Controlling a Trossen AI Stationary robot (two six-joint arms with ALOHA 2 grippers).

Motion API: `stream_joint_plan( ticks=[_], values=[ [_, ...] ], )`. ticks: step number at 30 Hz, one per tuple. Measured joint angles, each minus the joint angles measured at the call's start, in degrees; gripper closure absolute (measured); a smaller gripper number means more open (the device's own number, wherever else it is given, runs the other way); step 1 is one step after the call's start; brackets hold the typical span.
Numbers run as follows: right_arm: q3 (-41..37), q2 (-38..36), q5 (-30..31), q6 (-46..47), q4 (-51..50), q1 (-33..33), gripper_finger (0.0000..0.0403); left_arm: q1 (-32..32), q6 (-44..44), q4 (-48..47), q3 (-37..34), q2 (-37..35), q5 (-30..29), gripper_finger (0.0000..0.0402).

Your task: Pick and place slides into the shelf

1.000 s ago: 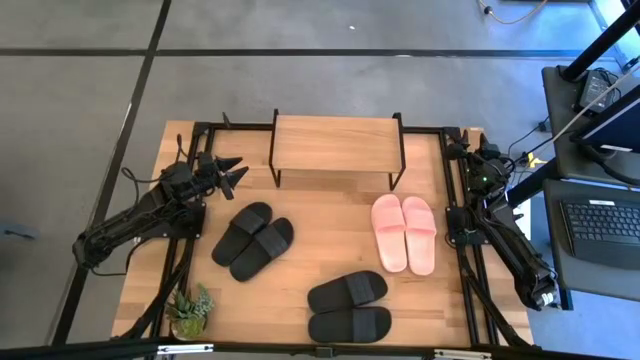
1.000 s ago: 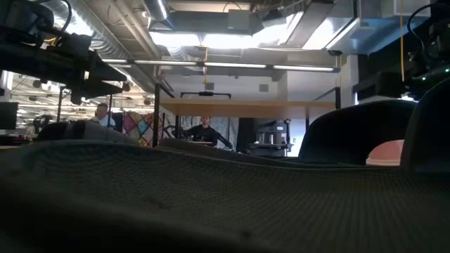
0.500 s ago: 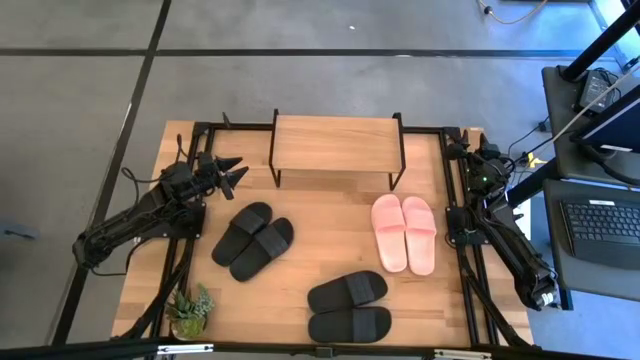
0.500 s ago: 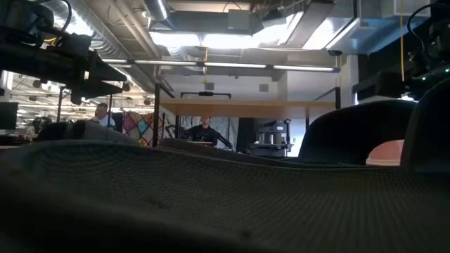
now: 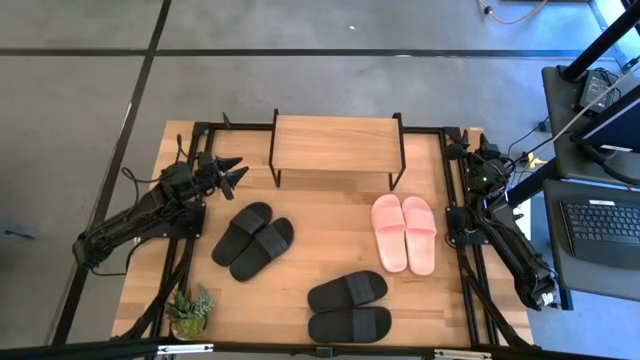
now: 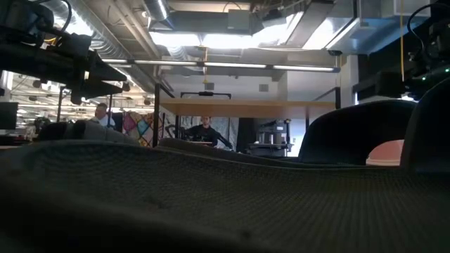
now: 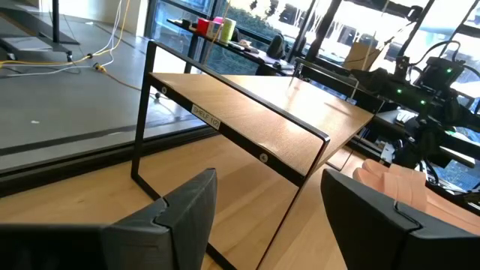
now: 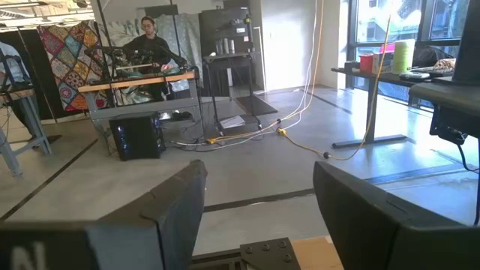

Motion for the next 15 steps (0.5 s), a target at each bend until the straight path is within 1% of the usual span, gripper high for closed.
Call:
stream_joint_plan(
  ticks=[12, 13, 15],
  values=[
    [0.00, 0.00, 0.00, 0.17, 0.01, 0.01, 0.0156, -0.01, 0.00, 0.01, 0.01, 0.02, 0.00, 0.0172],
    [0.01, 0.00, -0.02, 0.49, 0.04, 0.00, 0.0156, 0.00, 0.00, 0.01, 0.01, 0.01, 0.00, 0.0172],
    [0.13, -0.02, -1.32, 4.65, 0.22, 0.04, 0.0156, -0.01, 0.02, 0.02, 0.00, 0.02, 0.00, 0.0172]
  ],
)
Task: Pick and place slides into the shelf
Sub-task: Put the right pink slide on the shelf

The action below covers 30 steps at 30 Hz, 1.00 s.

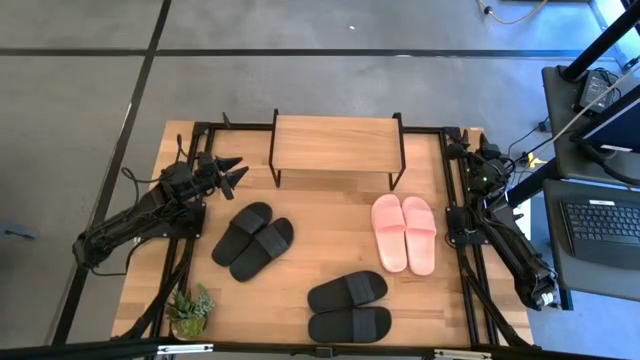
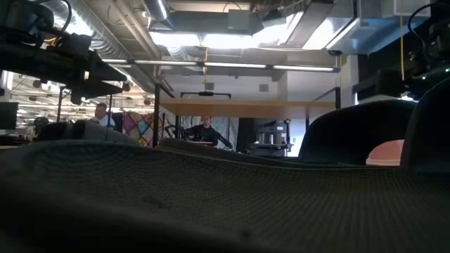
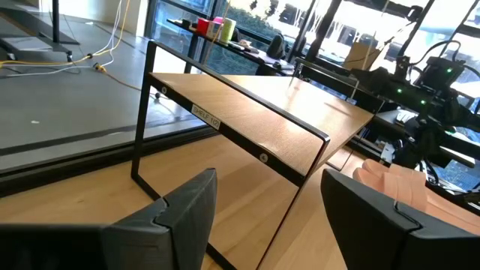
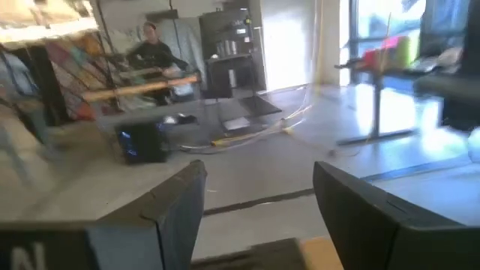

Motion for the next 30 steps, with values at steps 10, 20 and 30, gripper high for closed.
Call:
stream_joint_plan(
  ticks=[10, 20, 30],
  values=[
    [9.00, 0.51, -30.05, -12.06, 3.18, 2.72, 0.0156, 0.00, -2.82, 0.11, 0.02, 0.00, -0.16, 0.0172],
    [32.11, 13.22, -30.35, -23.05, -14.66, 7.62, 0.0156, 0.00, -3.08, 2.34, -0.07, 0.00, -0.42, 0.0172],
    [53.23, 31.93, -30.26, -35.80, -48.66, 13.56, 0.0156, 0.00, -3.08, 2.48, -0.07, 0.00, -0.44, 0.0172]
  ],
)
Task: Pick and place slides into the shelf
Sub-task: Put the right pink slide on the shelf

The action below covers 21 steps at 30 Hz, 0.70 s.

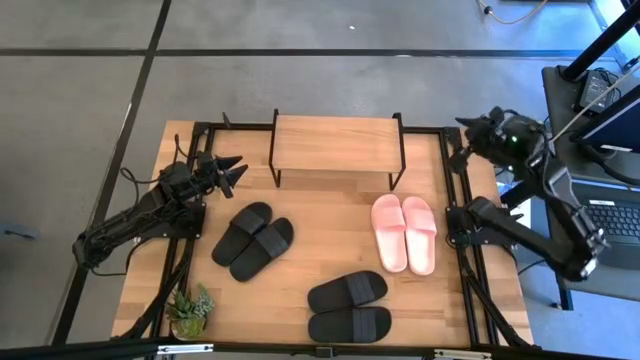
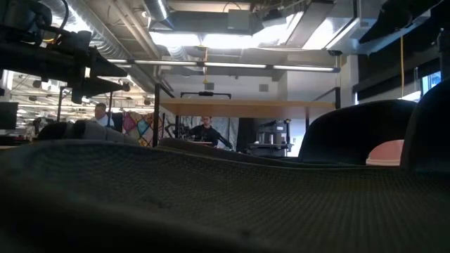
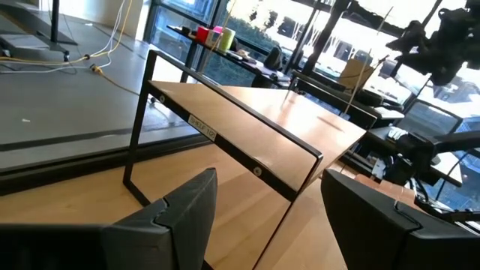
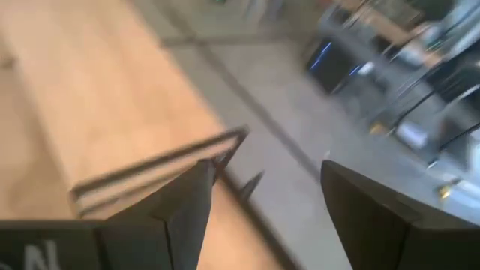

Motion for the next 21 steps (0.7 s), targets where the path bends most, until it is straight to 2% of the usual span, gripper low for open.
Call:
stream_joint_plan(
  ticks=[6, 11, 16, 21],
  values=[
    [7.07, 6.03, -0.15, 2.85, -12.89, 6.86, 0.0156, -0.01, 0.01, 0.03, 0.00, 0.00, -0.78, 0.0172],
    [8.73, 9.76, -0.08, 5.63, -16.32, 15.57, 0.0156, -0.01, 0.04, 0.04, 0.02, 0.00, -3.91, 0.0172],
    [8.60, 15.77, 0.33, 8.31, -19.42, 25.74, 0.0156, -0.01, 0.02, 0.04, 0.02, 0.00, -4.26, 0.0172],
    [8.56, 23.64, 6.56, 11.99, -23.02, 36.59, 0.0156, -0.01, 0.03, 0.02, 0.02, 0.00, -4.26, 0.0172]
  ],
)
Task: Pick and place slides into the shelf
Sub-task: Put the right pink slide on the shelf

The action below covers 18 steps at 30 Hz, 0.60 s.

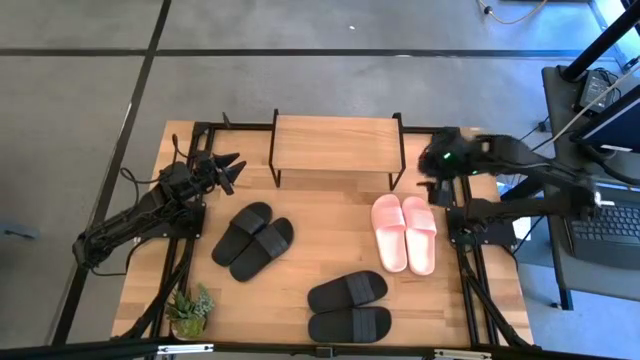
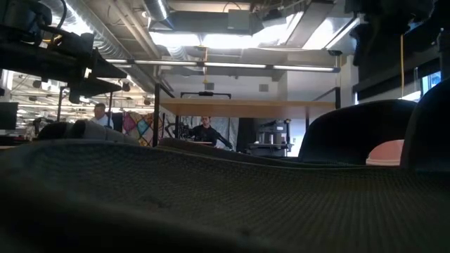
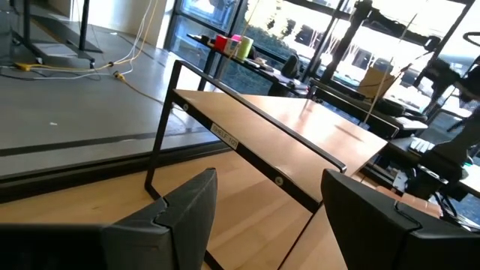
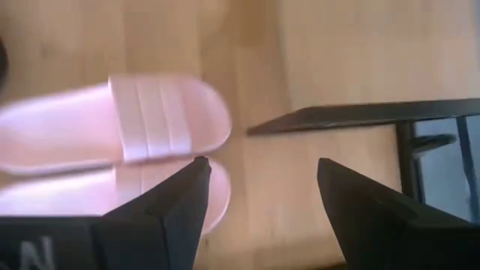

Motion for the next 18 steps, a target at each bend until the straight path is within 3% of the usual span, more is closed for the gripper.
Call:
stream_joint_plan(
  ticks=[4, 18],
  values=[
    [-0.02, 5.33, 4.06, 4.23, -3.07, 7.30, 0.0156, 0.00, 0.01, -0.14, 0.02, 0.00, 0.00, 0.0172],
    [-1.36, 12.53, 4.26, 25.29, -4.81, 23.13, 0.0156, 0.01, 0.03, -1.59, 0.04, 0.00, -0.22, 0.0172]
  ],
)
